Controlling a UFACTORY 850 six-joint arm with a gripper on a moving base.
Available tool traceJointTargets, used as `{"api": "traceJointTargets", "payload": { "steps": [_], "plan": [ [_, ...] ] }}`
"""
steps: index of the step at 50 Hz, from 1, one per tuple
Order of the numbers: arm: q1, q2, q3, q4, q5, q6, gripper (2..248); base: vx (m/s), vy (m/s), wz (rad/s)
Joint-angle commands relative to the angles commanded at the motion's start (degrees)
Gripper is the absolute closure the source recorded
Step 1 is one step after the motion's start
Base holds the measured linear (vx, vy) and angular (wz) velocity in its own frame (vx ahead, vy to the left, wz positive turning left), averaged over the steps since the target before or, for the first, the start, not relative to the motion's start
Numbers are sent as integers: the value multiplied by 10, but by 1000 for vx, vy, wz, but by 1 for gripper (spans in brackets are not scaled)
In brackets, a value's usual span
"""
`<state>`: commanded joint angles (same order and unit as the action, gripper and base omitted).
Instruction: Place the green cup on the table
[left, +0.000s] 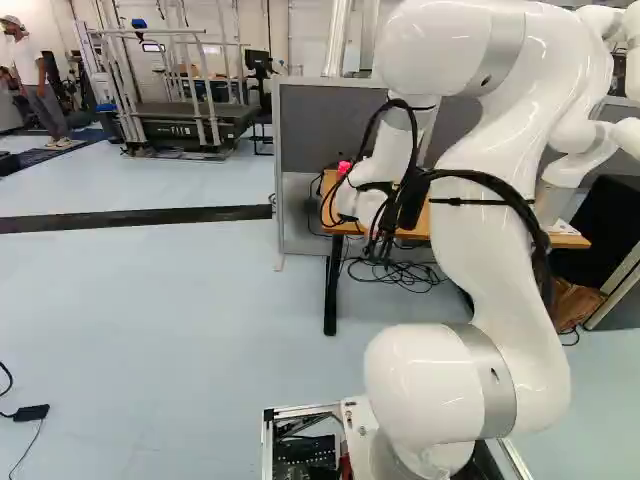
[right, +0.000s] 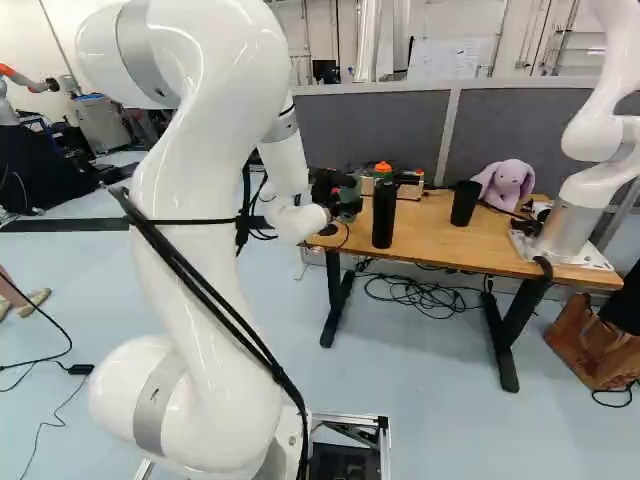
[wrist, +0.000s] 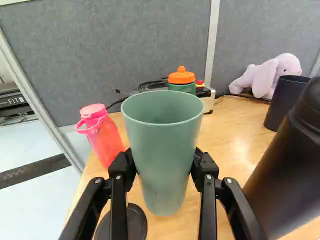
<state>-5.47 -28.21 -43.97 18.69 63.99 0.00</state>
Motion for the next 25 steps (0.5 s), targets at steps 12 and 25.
{"api": "traceJointTargets", "payload": {
  "steps": [12, 25],
  "plan": [
    [1, -37, -30, 4, 10, 0, 125, 0, 0, 0],
    [2, -62, -45, 4, 10, 0, 125, 0, 0, 0]
  ]
}}
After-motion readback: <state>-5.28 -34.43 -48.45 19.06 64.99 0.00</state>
